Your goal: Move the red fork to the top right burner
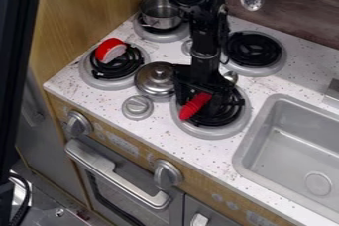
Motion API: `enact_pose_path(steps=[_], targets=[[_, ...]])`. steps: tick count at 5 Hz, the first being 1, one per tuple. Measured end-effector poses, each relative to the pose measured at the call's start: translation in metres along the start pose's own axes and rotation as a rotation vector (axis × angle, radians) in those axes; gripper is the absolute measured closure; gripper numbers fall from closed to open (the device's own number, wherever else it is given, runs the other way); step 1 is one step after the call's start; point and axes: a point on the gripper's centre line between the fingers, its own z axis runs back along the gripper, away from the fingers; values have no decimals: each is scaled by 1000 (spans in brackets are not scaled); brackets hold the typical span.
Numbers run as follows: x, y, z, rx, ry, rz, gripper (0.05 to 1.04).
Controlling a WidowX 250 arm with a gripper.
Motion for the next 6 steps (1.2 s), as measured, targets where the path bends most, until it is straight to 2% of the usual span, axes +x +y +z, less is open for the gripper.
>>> enact_pose_path(steps=[1,2,3,4,5,6], targets=[[0,0,-1,5,9,-18,402],[0,-1,-1,5,34,-49,582],[1,-1,0,7,43,-80,662],[2,-2,0,7,32,-80,663],[23,-19,14,-28,-117,-38,664],[47,-30,33,-36,-219,11,664]])
